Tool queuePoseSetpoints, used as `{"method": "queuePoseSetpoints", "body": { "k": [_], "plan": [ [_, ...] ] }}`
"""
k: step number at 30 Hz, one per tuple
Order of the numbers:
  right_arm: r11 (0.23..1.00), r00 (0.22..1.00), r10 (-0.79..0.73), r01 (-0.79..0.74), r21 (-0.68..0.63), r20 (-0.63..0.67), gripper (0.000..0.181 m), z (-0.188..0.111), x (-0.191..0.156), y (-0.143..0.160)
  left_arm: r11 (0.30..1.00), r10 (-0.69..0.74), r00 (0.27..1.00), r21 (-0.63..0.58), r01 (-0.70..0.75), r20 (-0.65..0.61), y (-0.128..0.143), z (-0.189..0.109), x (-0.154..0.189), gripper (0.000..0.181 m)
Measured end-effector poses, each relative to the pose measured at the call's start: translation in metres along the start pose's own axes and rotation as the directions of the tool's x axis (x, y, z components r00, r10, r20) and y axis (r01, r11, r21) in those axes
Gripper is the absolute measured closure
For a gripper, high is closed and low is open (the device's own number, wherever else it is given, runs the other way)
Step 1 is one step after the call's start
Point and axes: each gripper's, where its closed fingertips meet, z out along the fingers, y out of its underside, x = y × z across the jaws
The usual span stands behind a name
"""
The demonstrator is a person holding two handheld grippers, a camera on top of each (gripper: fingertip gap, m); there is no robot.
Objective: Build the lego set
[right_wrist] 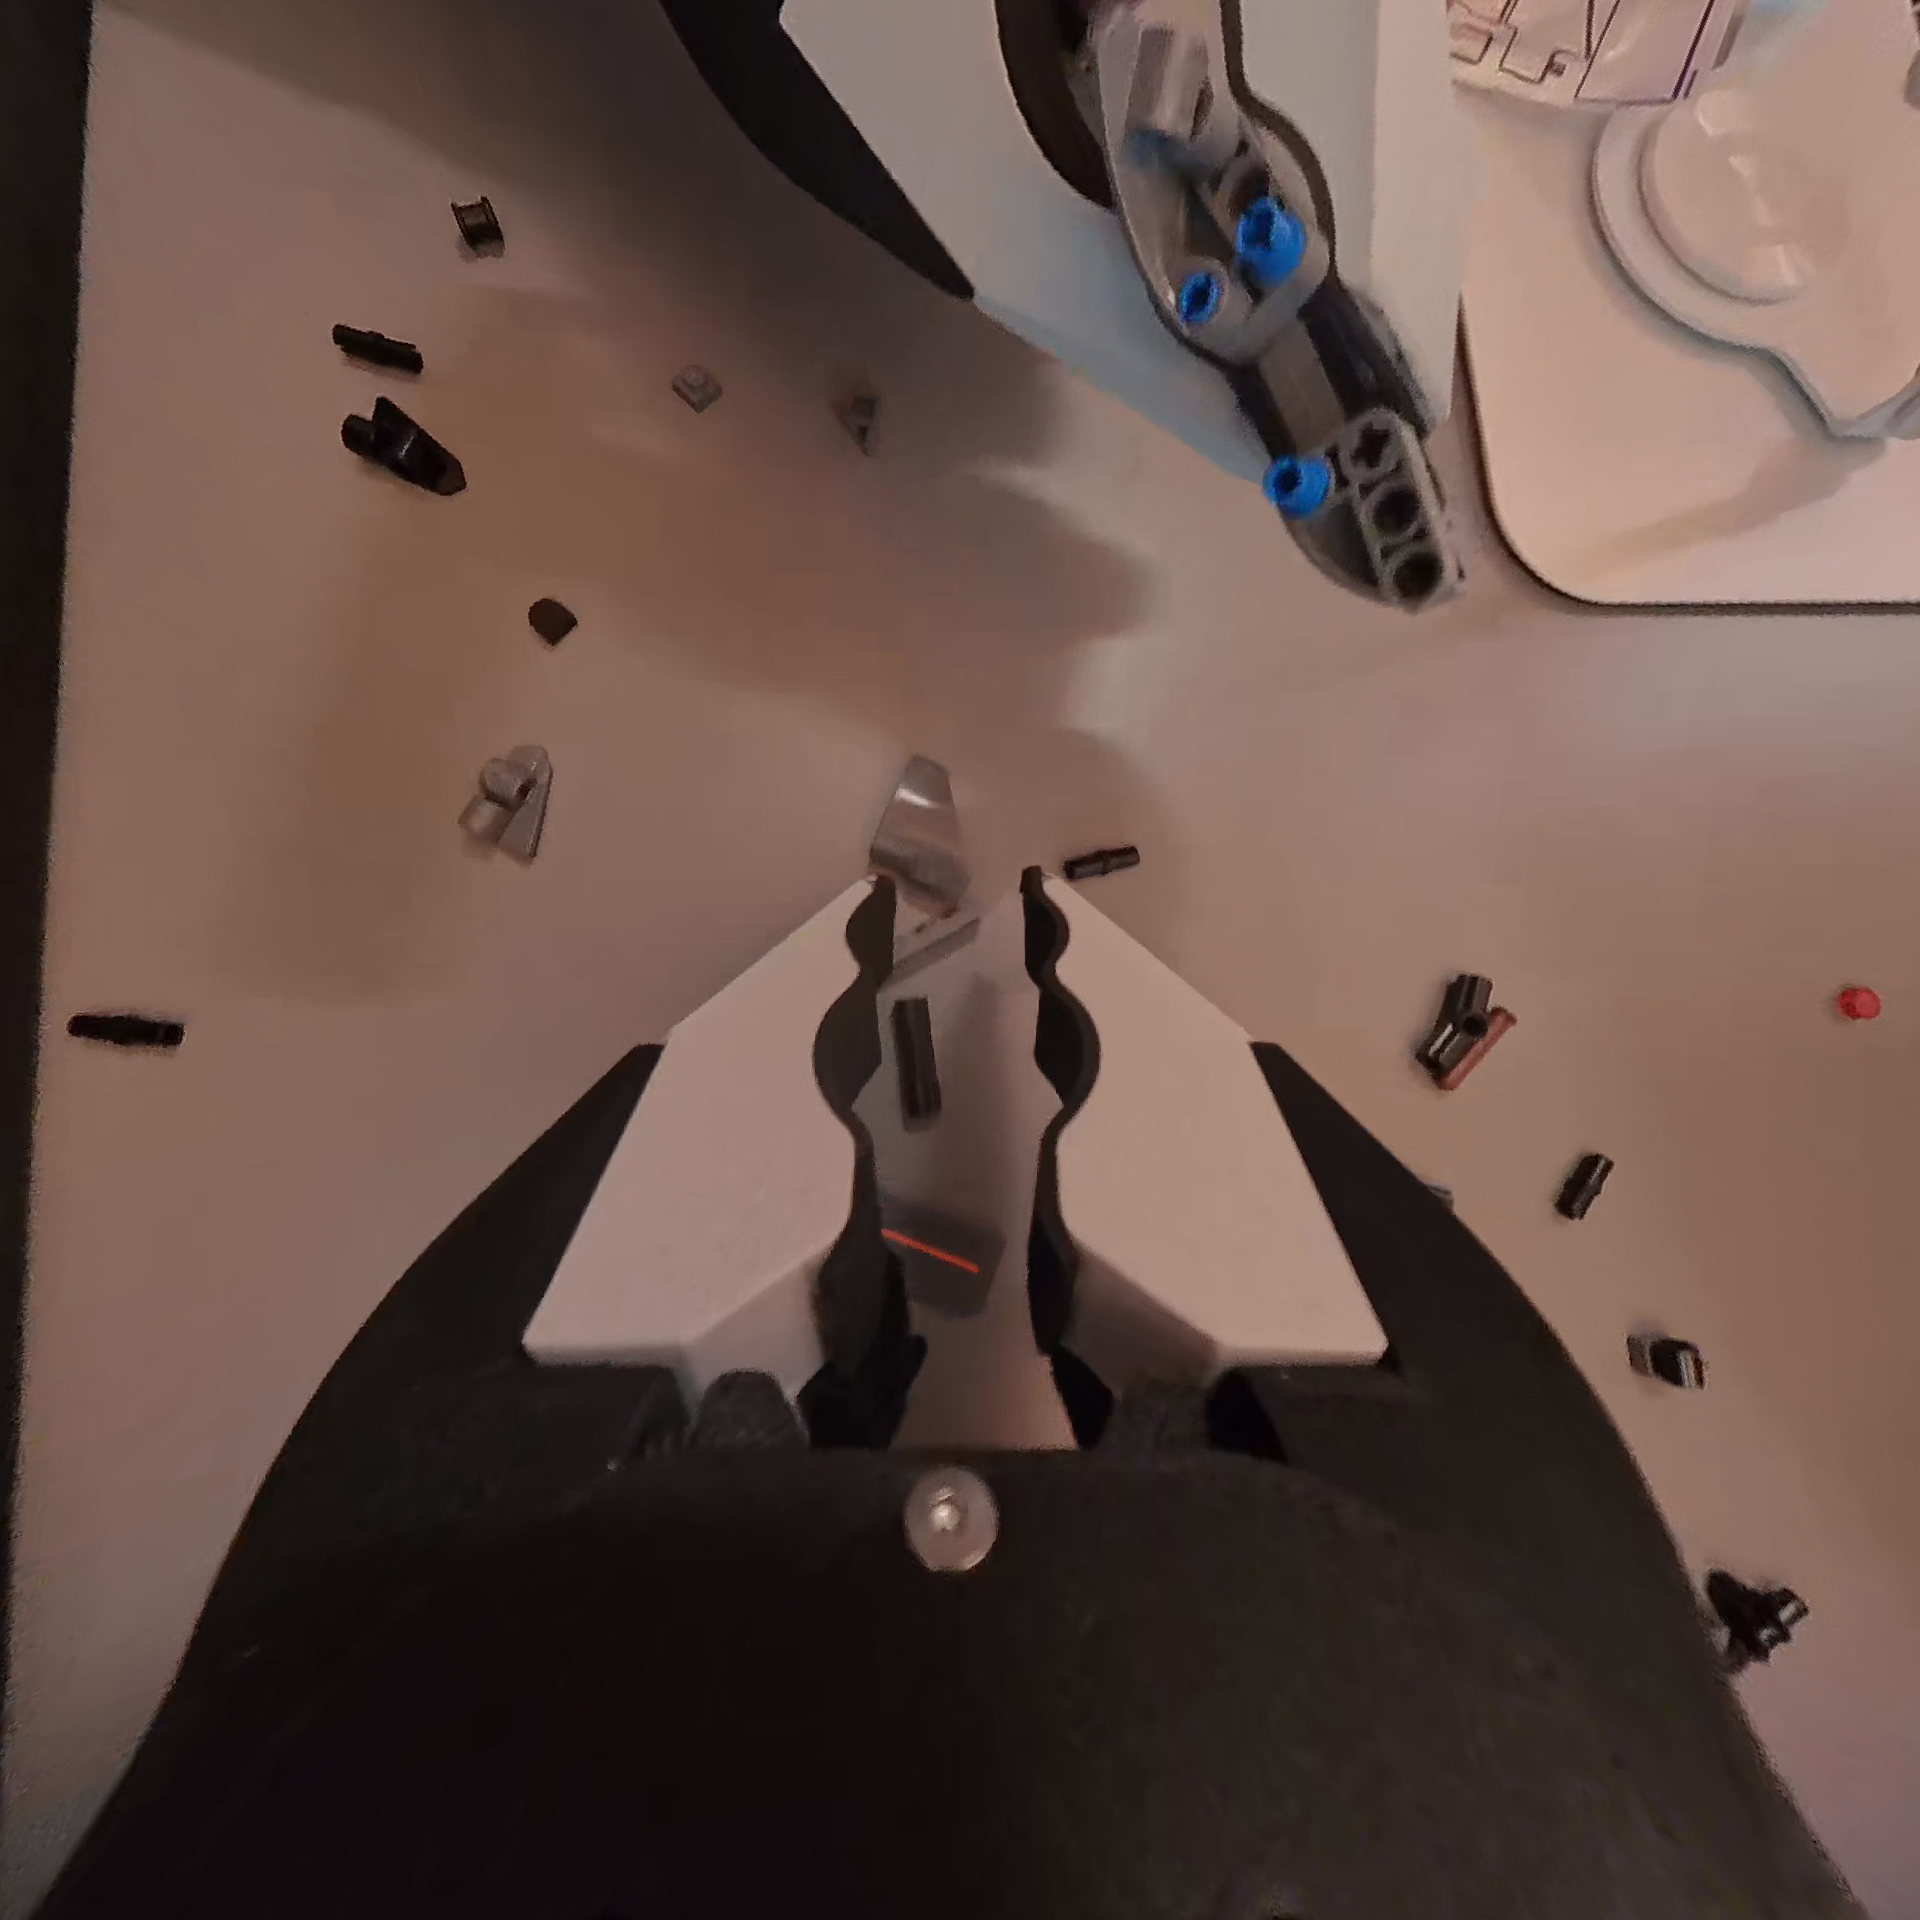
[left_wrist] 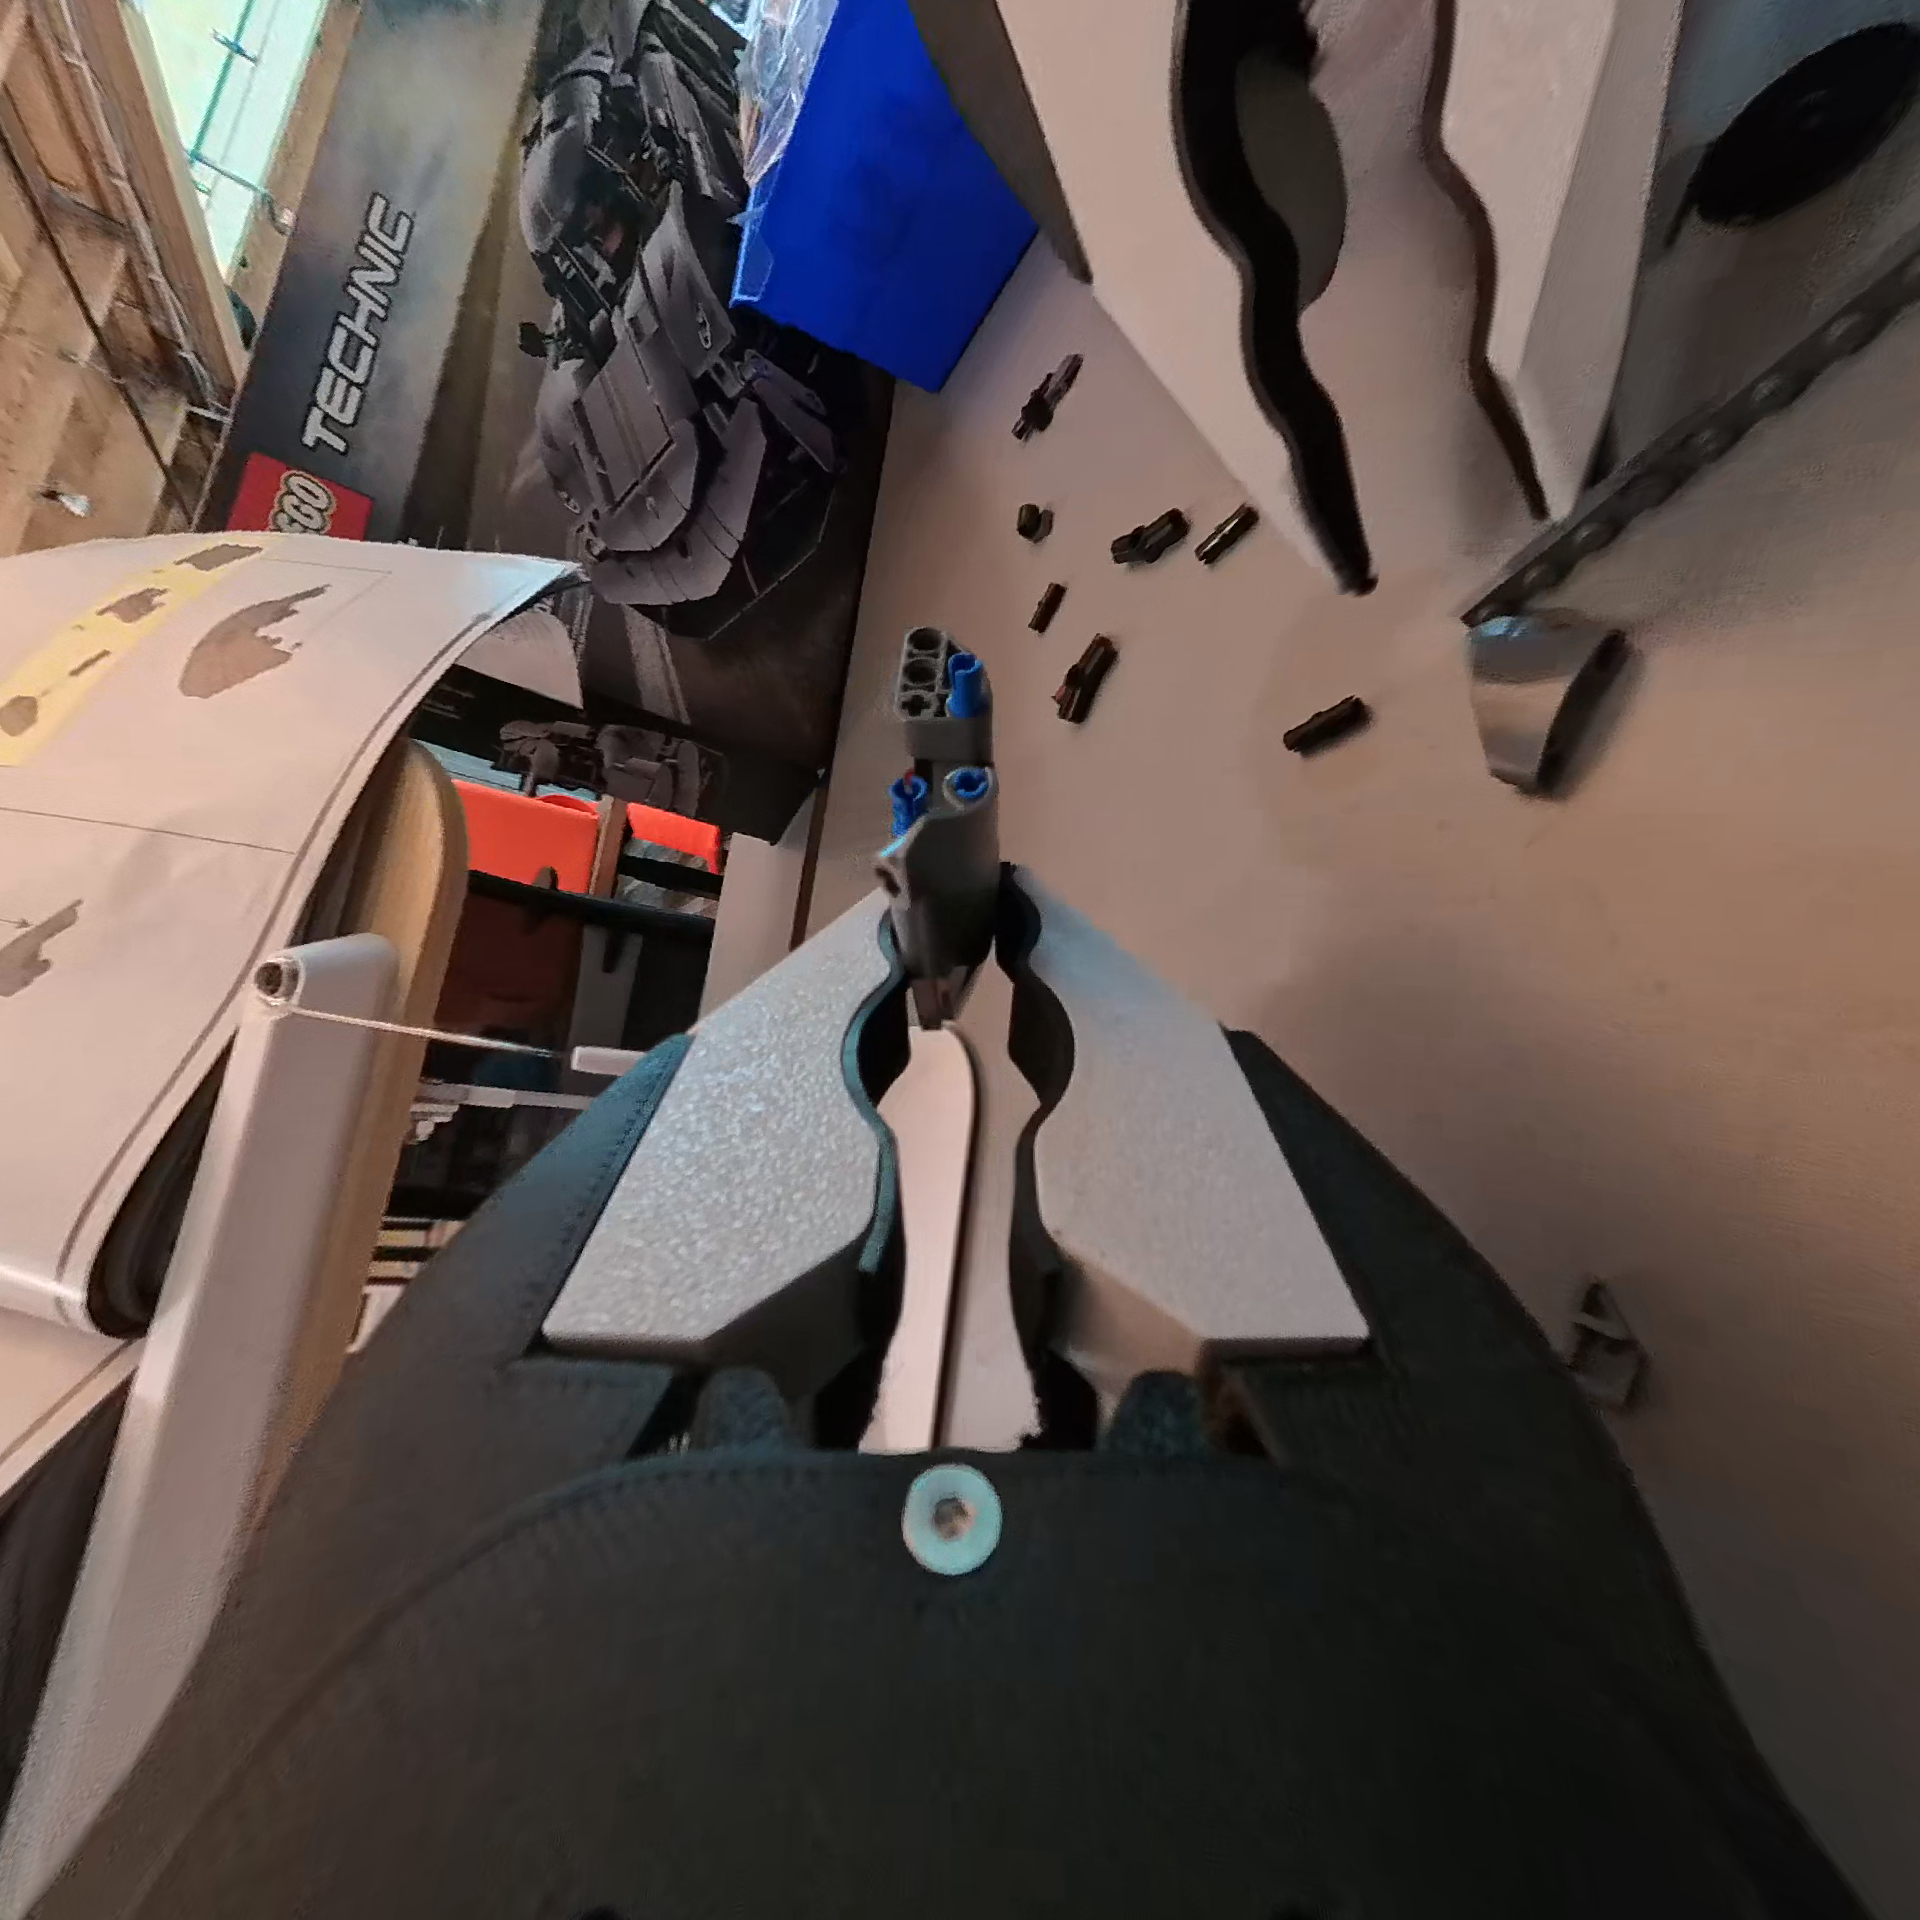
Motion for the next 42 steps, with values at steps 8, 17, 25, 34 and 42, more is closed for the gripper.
{"method": "queuePoseSetpoints", "body": {
  "k": [8, 17, 25, 34, 42],
  "plan": [
    [0.999, 1.000, -0.024, 0.025, -0.041, 0.014, 0.156, 0.023, -0.007, -0.002, 1.000, -0.001, 1.000, 0.001, 0.001, -0.008, 0.000, 0.001, 0.002, 0.171],
    [0.999, 1.000, -0.022, 0.022, -0.027, 0.017, 0.162, 0.022, -0.006, -0.003, 1.000, -0.023, 1.000, 0.020, 0.024, -0.021, -0.003, 0.000, 0.003, 0.171],
    [0.999, 0.999, -0.011, 0.013, -0.044, 0.034, 0.157, 0.024, -0.009, 0.001, 0.998, -0.040, 0.999, 0.047, 0.040, -0.011, -0.008, -0.002, 0.000, 0.171],
    [0.999, 0.999, -0.020, 0.022, -0.038, 0.046, 0.163, 0.024, -0.011, 0.002, 0.998, -0.053, 0.998, 0.044, 0.054, -0.033, -0.006, 0.000, 0.004, 0.171],
    [1.000, 0.999, -0.022, 0.023, -0.020, 0.043, 0.163, 0.021, -0.011, -0.001, 0.997, -0.057, 0.997, 0.041, 0.059, -0.052, -0.005, 0.001, 0.008, 0.171]
  ]
}}
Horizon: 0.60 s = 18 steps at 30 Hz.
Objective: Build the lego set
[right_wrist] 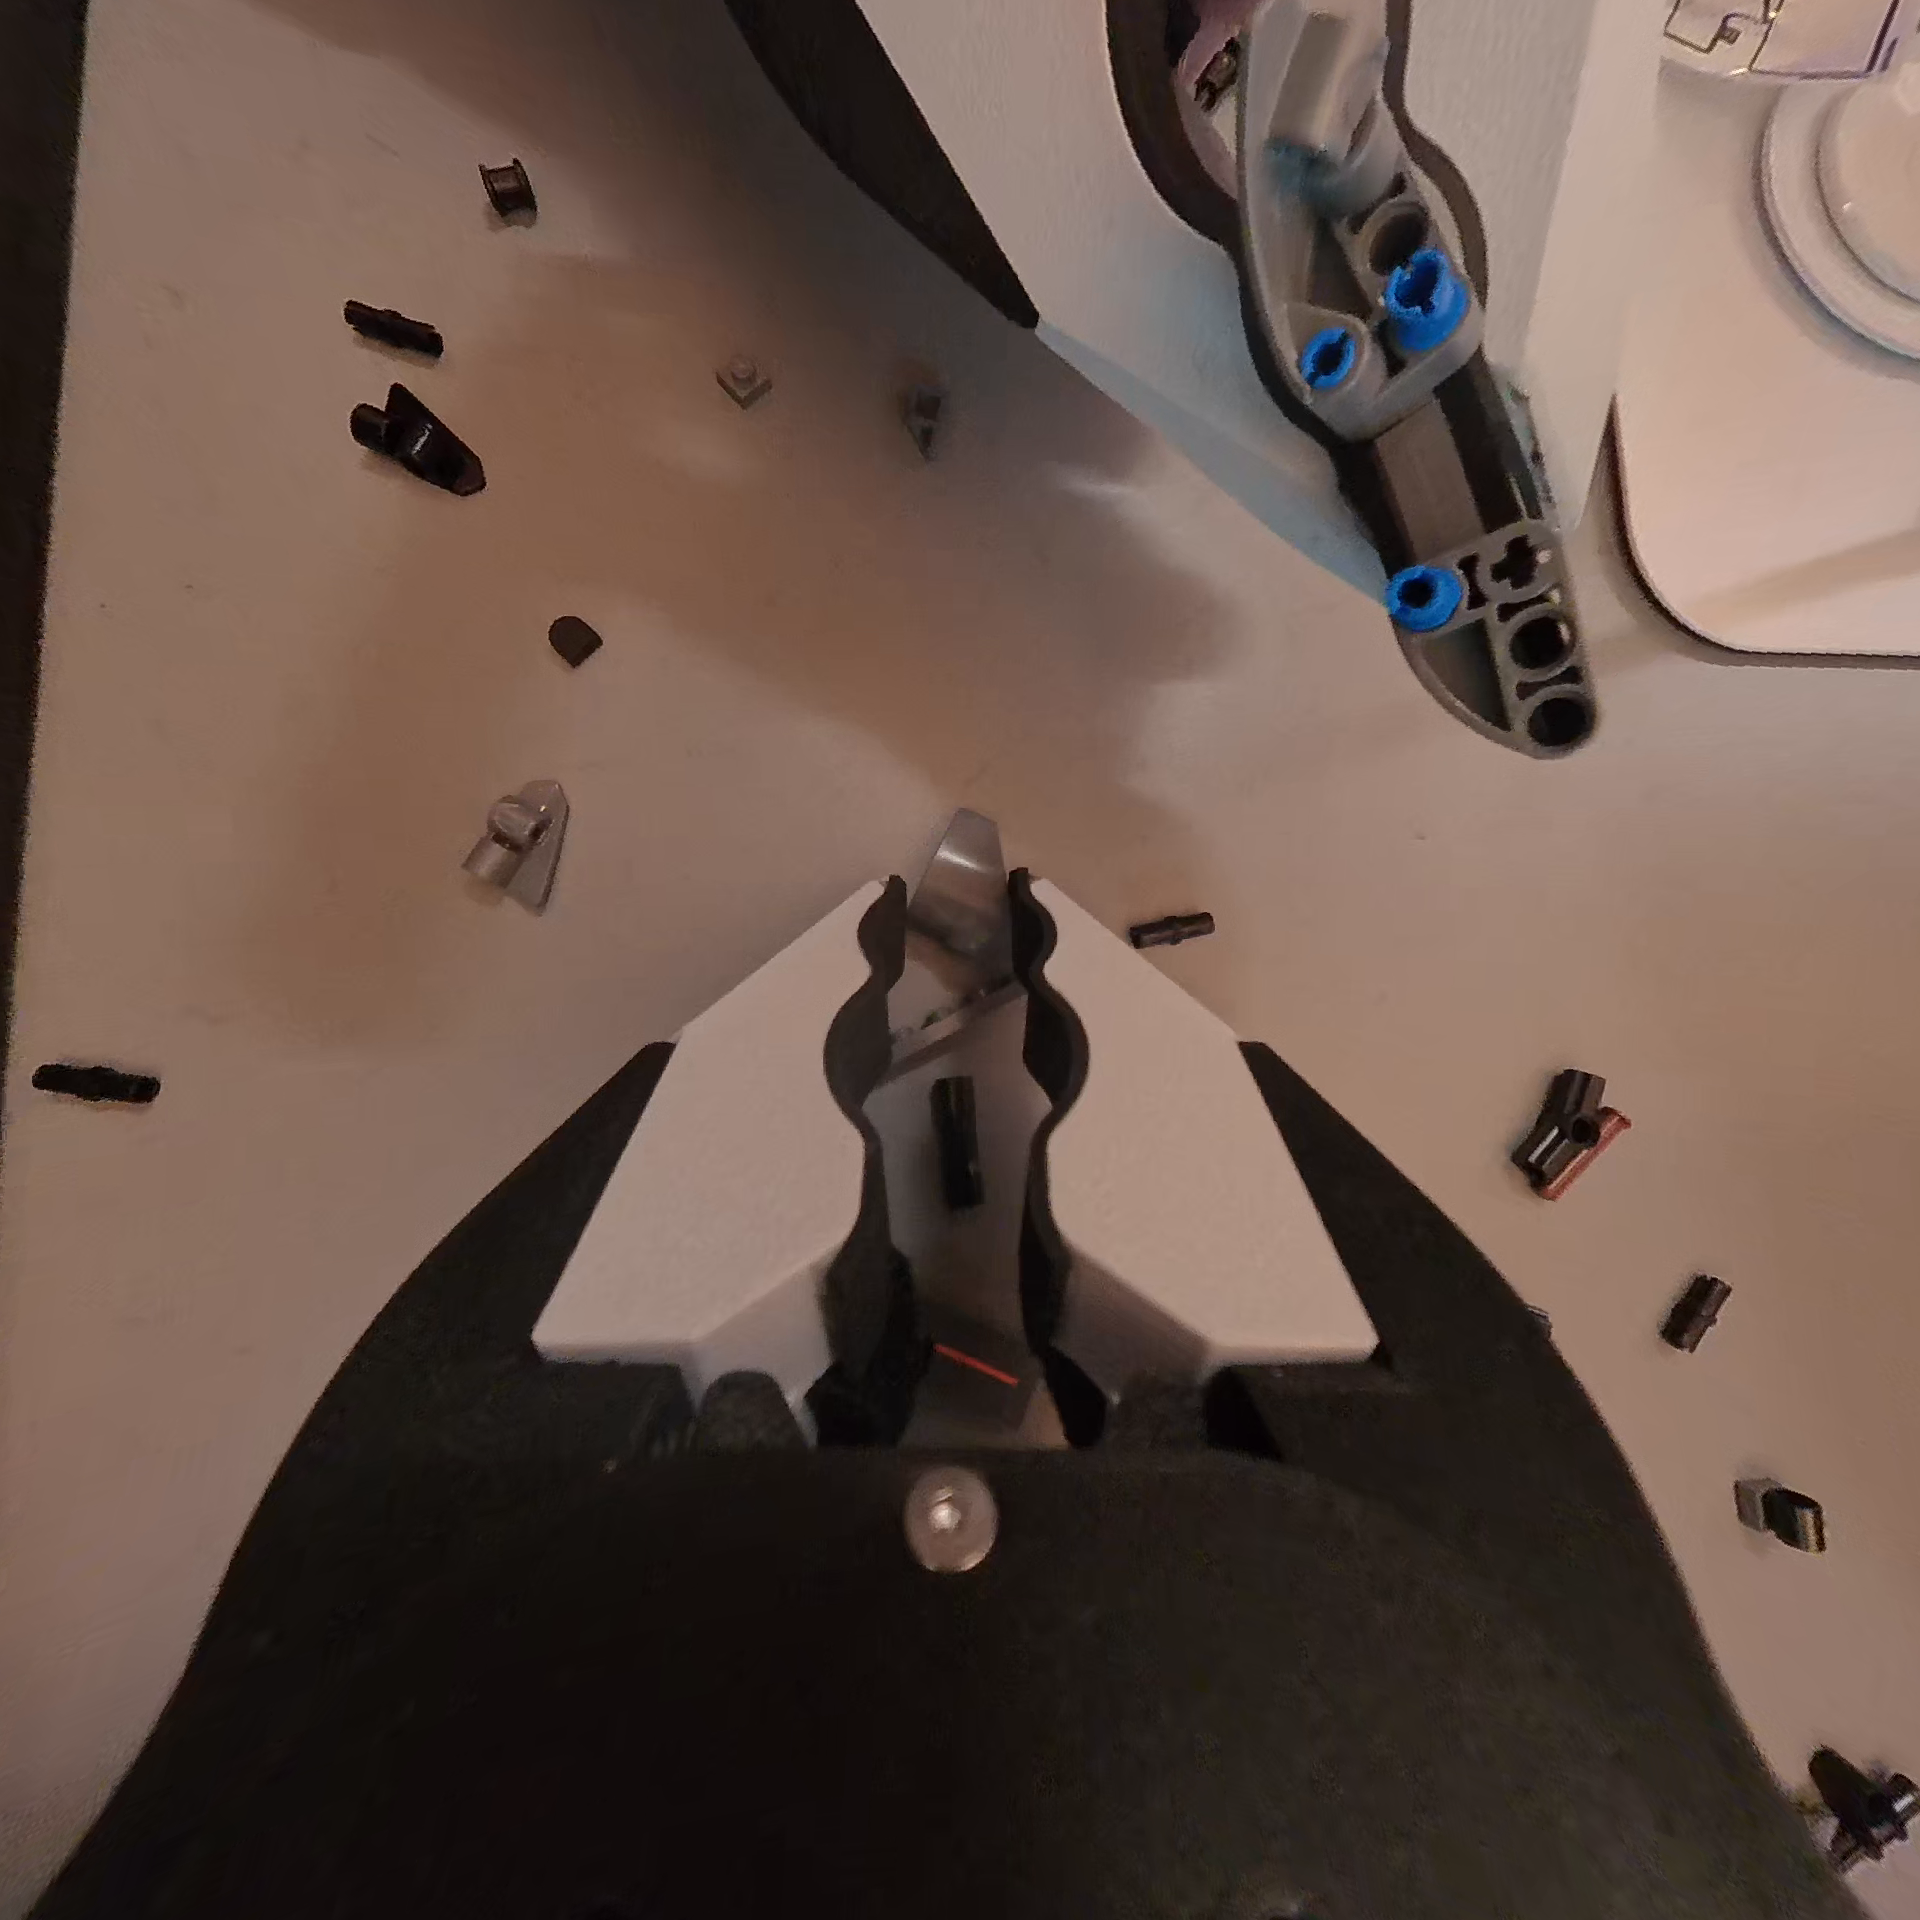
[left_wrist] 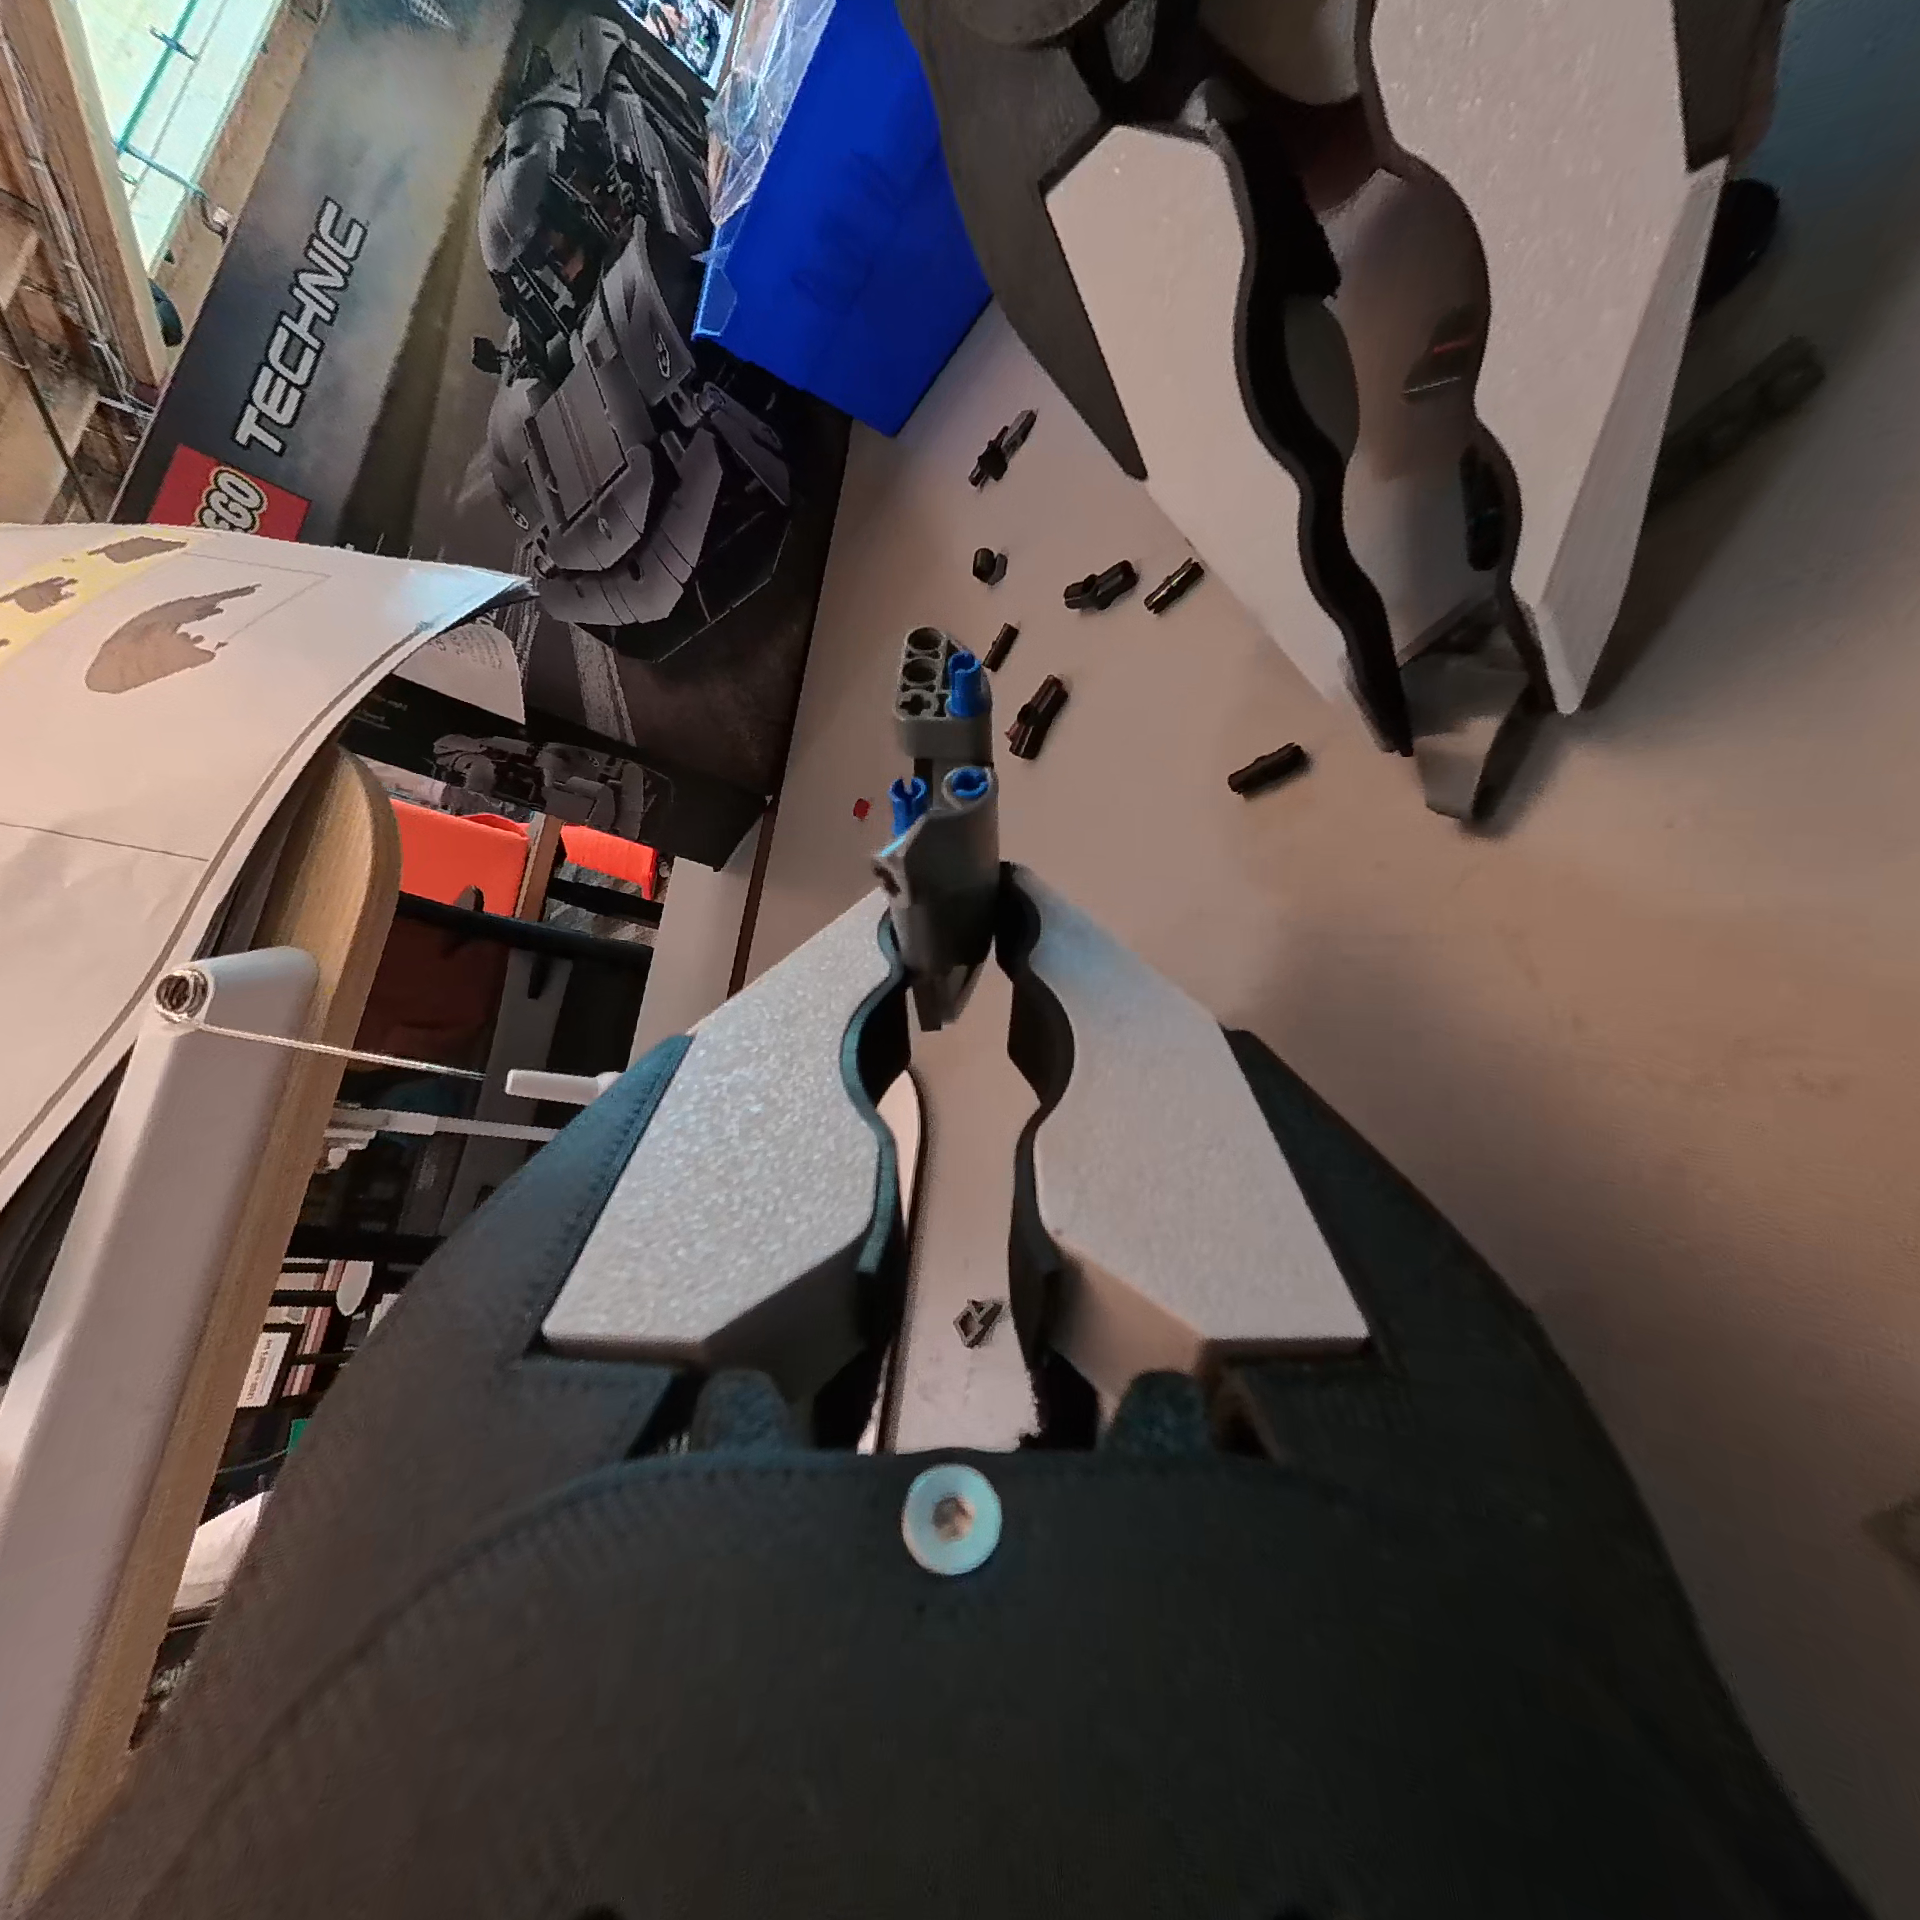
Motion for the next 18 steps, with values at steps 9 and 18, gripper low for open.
{"method": "queuePoseSetpoints", "body": {
  "k": [9, 18],
  "plan": [
    [1.000, 1.000, 0.005, -0.004, 0.027, -0.020, 0.163, -0.0062, 0.0040, -0.0031, 1.000, -0.010, 1.000, 0.002, 0.010, -0.012, -0.0001, 0.0004, 0.0016, 0.171],
    [1.000, 1.000, -0.006, 0.006, 0.017, 0.008, 0.163, -0.0014, -0.0026, -0.0026, 1.000, -0.016, 1.000, 0.001, 0.016, -0.022, 0.0006, 0.0009, 0.0030, 0.171]
  ]
}}
